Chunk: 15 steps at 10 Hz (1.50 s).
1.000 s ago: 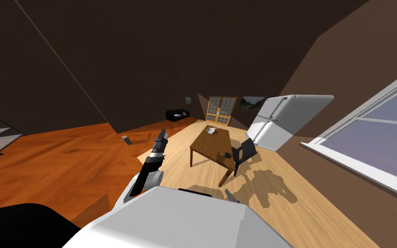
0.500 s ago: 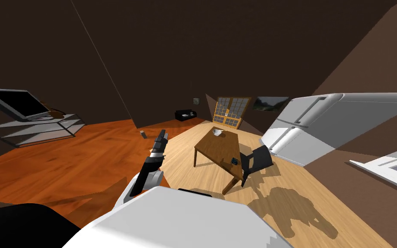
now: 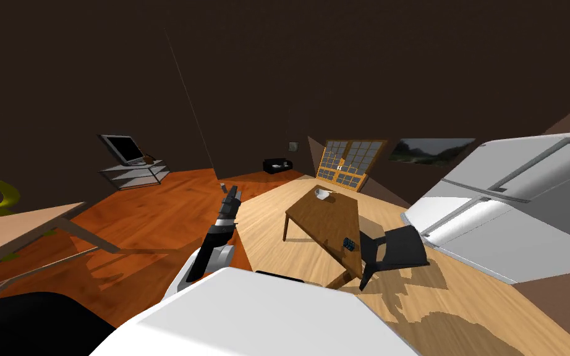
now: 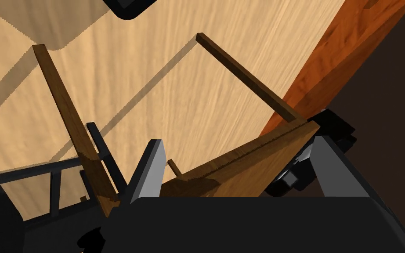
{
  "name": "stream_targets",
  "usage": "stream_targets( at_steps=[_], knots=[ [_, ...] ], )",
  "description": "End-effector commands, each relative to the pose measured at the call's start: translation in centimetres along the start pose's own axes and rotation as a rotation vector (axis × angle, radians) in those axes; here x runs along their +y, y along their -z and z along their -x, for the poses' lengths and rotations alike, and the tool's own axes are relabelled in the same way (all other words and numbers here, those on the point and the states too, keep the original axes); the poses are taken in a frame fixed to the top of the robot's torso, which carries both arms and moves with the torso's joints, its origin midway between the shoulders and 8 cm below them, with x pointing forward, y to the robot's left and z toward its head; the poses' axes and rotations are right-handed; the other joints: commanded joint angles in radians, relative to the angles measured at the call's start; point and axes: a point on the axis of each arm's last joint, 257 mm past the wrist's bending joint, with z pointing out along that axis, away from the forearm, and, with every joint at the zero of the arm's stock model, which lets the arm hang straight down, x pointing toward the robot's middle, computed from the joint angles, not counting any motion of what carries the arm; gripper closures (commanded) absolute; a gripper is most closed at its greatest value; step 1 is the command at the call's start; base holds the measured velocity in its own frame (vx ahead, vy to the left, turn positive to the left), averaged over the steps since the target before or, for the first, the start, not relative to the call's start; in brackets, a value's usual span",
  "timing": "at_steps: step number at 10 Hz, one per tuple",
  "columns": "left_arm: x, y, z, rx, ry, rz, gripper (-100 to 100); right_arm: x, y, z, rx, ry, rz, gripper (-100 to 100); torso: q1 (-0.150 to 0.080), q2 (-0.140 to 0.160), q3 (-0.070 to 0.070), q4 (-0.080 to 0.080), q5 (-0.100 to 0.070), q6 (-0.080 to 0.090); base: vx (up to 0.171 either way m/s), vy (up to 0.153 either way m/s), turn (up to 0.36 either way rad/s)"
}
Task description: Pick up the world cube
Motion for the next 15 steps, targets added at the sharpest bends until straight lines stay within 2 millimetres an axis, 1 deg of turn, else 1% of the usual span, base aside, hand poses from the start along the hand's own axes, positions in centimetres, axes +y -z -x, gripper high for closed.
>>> stream_targets(
  at_steps=[1,2,4,5,6,7,8,9,10,11,13,14,15],
  knots=[
    [0.0,0.0,0.0,0.000,0.000,0.000,0,-3.6,2.3,-2.7,0.083,0.029,-0.090,-100,0.000,0.000,0.000,0.000,0.000,0.000,0.039,-0.096,0.415],
    [0.0,0.0,0.0,0.000,0.000,0.000,0,-3.6,2.3,-2.7,0.088,0.037,-0.093,-100,-0.002,-0.001,-0.001,0.000,0.000,0.000,0.031,-0.085,0.245],
    [0.0,0.0,0.0,0.000,0.000,0.000,0,-8.4,5.3,-5.0,0.187,0.092,-0.199,-100,0.000,-0.001,-0.001,0.000,0.000,0.000,0.030,-0.079,0.394],
    [0.0,0.0,0.0,0.000,0.000,0.000,0,-10.2,6.7,-5.4,0.226,0.124,-0.239,-100,-0.001,-0.002,-0.001,0.000,0.000,0.000,0.051,-0.127,0.391],
    [0.0,0.0,0.0,0.000,0.000,0.000,0,-10.8,7.1,-5.8,0.232,0.118,-0.252,-100,-0.003,-0.003,-0.002,-0.001,-0.001,0.000,0.044,-0.100,0.365],
    [0.0,0.0,0.0,0.000,0.000,0.000,0,-10.8,7.1,-5.8,0.232,0.118,-0.252,-100,-0.002,-0.003,-0.002,-0.001,-0.001,0.000,0.020,-0.042,0.074],
    [0.0,0.0,0.0,0.000,0.000,0.000,0,-12.9,8.6,-6.2,0.271,0.146,-0.299,-100,0.002,-0.002,-0.001,-0.001,0.000,0.002,0.031,-0.039,0.289],
    [0.0,0.0,0.0,0.000,0.000,0.000,0,-14.4,9.9,-6.2,0.302,0.181,-0.334,-100,0.002,-0.003,-0.002,-0.001,0.000,0.000,0.065,-0.089,0.455],
    [0.0,0.0,0.0,0.000,0.000,0.000,0,-16.4,11.5,-6.3,0.336,0.206,-0.380,-100,-0.001,-0.005,-0.003,-0.001,0.000,0.000,0.088,-0.137,0.413],
    [0.0,0.0,0.0,0.000,0.000,0.000,0,-16.5,11.6,-6.3,0.336,0.205,-0.381,-100,-0.003,-0.007,-0.004,-0.001,-0.001,0.000,0.046,-0.116,0.242],
    [0.0,0.0,0.0,0.000,0.000,0.000,0,-19.3,13.9,-5.6,0.382,0.263,-0.447,-100,-0.001,-0.005,-0.003,-0.001,0.000,0.000,0.044,-0.102,0.412],
    [0.0,0.0,0.0,0.000,0.000,0.000,0,-19.3,13.9,-5.7,0.383,0.263,-0.448,-100,-0.002,-0.006,-0.004,-0.001,0.000,0.000,0.048,-0.094,0.122],
    [0.0,0.0,0.0,0.000,-0.001,0.001,0,-20.5,14.8,-5.1,0.399,0.290,-0.475,-100,0.000,-0.006,-0.003,-0.001,-0.001,0.002,0.049,-0.081,0.245]
  ],
)
